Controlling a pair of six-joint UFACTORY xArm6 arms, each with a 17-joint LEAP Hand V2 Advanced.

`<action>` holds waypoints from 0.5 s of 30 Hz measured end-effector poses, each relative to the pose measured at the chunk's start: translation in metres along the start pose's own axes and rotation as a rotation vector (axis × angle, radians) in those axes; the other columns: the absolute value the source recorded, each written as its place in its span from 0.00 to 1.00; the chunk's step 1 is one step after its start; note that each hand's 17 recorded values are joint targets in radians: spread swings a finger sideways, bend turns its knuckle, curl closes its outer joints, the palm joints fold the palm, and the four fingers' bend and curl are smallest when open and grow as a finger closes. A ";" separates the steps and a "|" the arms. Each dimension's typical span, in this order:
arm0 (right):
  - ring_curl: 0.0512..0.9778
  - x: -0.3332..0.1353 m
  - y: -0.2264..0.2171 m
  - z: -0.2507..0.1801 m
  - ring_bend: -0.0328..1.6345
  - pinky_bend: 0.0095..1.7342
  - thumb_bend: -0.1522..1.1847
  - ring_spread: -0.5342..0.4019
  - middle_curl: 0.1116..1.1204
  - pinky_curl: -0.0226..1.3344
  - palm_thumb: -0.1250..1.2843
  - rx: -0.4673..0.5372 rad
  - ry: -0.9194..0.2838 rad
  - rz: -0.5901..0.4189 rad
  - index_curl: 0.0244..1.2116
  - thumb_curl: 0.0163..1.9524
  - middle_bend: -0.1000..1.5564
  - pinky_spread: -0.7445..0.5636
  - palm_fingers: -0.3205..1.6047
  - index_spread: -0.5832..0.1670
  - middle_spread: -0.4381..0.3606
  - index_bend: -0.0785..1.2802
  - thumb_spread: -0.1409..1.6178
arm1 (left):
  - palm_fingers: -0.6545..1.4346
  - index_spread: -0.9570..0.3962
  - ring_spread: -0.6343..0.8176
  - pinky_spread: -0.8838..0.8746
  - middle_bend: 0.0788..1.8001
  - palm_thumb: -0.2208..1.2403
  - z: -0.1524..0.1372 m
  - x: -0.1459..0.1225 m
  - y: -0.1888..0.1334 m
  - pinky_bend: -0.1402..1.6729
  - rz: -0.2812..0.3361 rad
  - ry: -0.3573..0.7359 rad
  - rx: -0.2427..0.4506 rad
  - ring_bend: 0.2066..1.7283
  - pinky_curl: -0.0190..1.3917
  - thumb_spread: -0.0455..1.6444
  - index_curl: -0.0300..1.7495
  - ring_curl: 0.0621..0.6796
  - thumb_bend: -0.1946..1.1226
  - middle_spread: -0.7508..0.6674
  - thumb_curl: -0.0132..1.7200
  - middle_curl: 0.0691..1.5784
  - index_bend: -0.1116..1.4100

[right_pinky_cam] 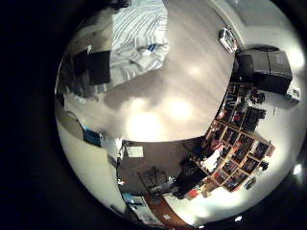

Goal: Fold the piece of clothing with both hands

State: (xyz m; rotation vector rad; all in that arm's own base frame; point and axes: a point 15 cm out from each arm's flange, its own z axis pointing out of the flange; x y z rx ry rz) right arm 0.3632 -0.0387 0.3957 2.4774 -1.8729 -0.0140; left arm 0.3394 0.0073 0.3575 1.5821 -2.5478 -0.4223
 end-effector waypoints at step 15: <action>0.72 0.022 -0.128 0.006 0.87 0.70 0.11 0.38 0.67 0.74 0.85 0.031 -0.086 0.048 0.71 0.49 0.89 0.46 0.74 0.44 0.41 0.86 0.56 | 0.84 0.14 0.15 0.13 0.55 0.59 -0.020 -0.068 -0.114 0.66 -0.090 0.110 0.066 0.78 0.63 0.71 0.73 0.82 0.13 0.14 0.27 0.63 0.45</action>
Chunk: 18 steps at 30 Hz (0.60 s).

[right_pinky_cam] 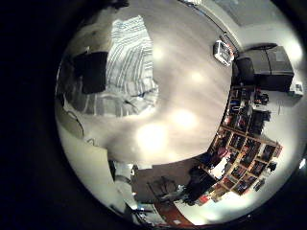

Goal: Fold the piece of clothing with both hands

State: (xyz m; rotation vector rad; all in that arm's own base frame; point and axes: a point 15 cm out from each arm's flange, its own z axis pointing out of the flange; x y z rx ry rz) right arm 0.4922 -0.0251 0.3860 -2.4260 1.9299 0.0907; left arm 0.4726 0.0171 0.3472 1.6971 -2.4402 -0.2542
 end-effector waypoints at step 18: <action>0.71 0.017 -0.126 0.116 0.85 0.66 0.09 0.36 0.64 0.78 0.71 0.150 0.006 0.133 0.72 0.43 0.85 0.43 0.72 0.42 0.39 0.83 0.66 | 0.83 0.15 0.15 0.14 0.55 0.55 0.084 -0.054 -0.073 0.63 -0.143 0.011 0.019 0.77 0.64 0.71 0.69 0.82 0.13 0.15 0.26 0.62 0.48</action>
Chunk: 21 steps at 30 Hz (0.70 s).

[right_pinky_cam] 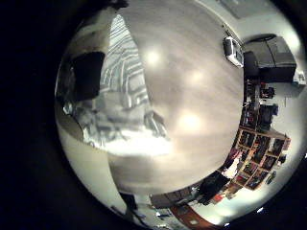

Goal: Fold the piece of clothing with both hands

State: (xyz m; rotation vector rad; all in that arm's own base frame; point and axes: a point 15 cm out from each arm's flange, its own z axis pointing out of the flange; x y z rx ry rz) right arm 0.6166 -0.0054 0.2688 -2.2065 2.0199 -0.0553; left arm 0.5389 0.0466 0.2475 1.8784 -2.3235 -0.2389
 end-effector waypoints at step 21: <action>0.45 0.078 -0.050 -0.069 0.67 0.56 0.09 0.38 0.39 0.59 0.49 0.326 -0.049 0.243 0.47 0.24 0.46 0.47 0.34 0.14 0.34 0.31 0.77 | 0.29 0.48 0.49 0.52 0.10 0.38 -0.032 -0.027 -0.017 0.32 -0.181 0.053 0.177 0.45 0.53 0.70 0.52 0.50 0.13 0.57 0.20 0.35 0.25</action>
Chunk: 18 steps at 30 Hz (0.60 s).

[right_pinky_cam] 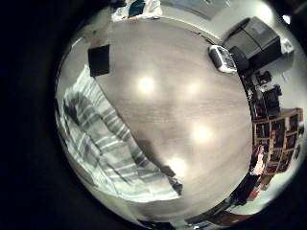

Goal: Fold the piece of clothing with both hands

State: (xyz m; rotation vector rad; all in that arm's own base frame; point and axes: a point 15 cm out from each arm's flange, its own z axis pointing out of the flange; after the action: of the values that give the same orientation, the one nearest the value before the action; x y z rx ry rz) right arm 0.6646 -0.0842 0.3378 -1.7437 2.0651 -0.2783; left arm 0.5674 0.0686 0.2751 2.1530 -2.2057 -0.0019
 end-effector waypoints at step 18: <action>0.38 0.073 0.103 -0.008 0.68 0.57 0.09 0.62 0.33 0.57 0.31 -0.385 -0.061 0.216 0.34 0.17 0.41 0.75 0.31 0.50 0.62 0.19 0.71 | 0.30 0.69 0.74 0.79 0.05 0.30 0.042 0.068 0.075 0.23 0.130 0.096 -0.281 0.27 0.35 0.71 0.34 0.30 0.13 0.74 0.17 0.20 0.19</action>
State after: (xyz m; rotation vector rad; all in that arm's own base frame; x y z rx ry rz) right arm 0.5600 -0.1363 0.2886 -1.6834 2.3520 0.2513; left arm 0.4891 0.0003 0.2392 1.8229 -2.1405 -0.1868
